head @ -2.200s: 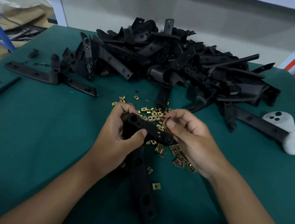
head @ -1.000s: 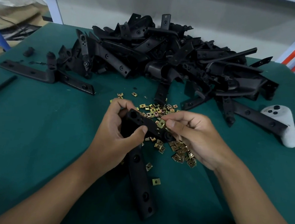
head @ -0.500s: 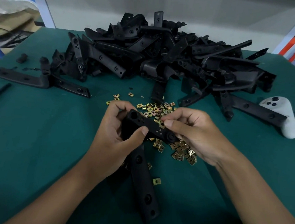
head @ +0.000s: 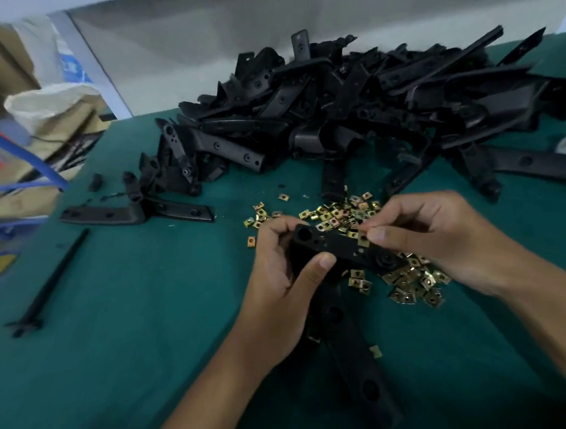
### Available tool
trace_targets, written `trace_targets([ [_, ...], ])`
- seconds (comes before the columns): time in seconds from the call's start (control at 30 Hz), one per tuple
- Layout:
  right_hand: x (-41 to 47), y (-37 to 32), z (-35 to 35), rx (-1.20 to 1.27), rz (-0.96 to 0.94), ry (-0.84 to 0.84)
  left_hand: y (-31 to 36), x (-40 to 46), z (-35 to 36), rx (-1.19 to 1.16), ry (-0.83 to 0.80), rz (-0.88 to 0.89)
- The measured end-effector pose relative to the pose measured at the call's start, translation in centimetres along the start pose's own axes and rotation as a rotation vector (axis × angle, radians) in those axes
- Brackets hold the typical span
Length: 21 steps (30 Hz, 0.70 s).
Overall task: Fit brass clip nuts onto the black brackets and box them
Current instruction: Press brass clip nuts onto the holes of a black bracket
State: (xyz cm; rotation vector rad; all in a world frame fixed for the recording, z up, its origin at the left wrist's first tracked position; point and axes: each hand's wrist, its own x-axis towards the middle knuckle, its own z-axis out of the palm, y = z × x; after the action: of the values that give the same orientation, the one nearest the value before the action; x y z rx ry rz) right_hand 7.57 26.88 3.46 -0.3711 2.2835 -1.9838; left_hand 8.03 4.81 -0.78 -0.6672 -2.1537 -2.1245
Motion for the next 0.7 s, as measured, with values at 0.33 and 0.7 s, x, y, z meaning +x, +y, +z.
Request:
trace_targets([
  [0.33, -0.2, 0.1, -0.1, -0.023, 0.040, -0.014, -0.5, 0.0, 0.4, 0.015, 0.055, 0.053],
  [0.7, -0.1, 0.7, -1.6, 0.082, 0.149, -0.184, -0.5, 0.0, 0.6, -0.031, 0.118, 0.093],
])
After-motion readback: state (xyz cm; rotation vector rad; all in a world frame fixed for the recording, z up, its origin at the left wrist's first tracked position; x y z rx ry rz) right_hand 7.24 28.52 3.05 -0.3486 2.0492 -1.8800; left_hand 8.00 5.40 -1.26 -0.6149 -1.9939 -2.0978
